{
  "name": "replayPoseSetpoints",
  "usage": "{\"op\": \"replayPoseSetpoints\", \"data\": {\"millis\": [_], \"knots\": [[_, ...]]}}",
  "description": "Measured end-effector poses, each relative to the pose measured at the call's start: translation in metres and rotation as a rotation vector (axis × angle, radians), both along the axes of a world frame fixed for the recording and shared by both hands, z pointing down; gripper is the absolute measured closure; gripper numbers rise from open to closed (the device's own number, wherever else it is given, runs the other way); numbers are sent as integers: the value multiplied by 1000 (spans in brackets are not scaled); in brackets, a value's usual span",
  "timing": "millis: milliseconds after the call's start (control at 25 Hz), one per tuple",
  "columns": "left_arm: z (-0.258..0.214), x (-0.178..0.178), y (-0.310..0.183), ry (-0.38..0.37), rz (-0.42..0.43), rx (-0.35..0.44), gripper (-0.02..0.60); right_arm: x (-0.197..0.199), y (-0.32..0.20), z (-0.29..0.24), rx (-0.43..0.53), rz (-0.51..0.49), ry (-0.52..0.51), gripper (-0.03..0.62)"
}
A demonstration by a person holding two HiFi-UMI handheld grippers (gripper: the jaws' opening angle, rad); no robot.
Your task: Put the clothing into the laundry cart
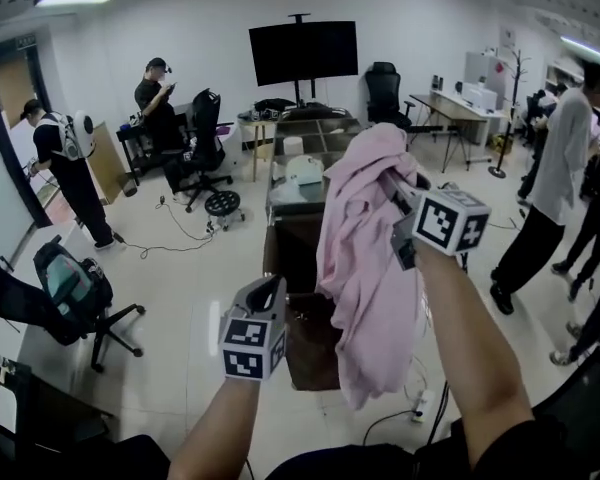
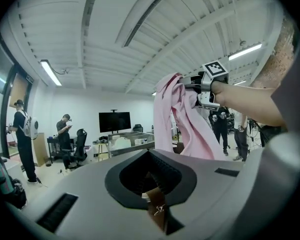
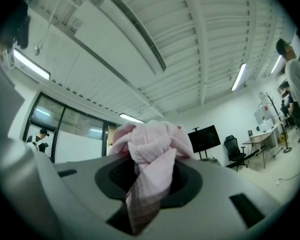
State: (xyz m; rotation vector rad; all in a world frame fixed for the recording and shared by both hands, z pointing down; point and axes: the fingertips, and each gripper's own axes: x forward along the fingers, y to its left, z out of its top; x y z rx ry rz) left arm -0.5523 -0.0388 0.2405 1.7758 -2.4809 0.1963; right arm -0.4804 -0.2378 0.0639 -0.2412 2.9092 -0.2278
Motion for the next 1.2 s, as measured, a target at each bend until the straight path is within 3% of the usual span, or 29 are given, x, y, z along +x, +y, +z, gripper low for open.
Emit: {"op": "replayPoseSetpoints", "data": {"millis": [200,360,600,840,1000,1200], "knots": [[10,-18,-17,19,-50,-26,581,-57,-30,57,-12,-19,139,467],[12,-24,-26,22,-79,-35,581,-81,-59,100,-61,-12,225,465],[17,-32,-33,18,-120,-57,581,-103,-86,151,-122,-37,333,451],[26,-37,-45,35,-140,-66,581,-123,-89,192,-99,-99,478,378],[30,-37,-50,40,-139,-70,581,-128,-85,219,-126,-143,558,373],[33,-37,-54,48,-134,-71,581,-122,-80,273,-186,-198,768,367]]}}
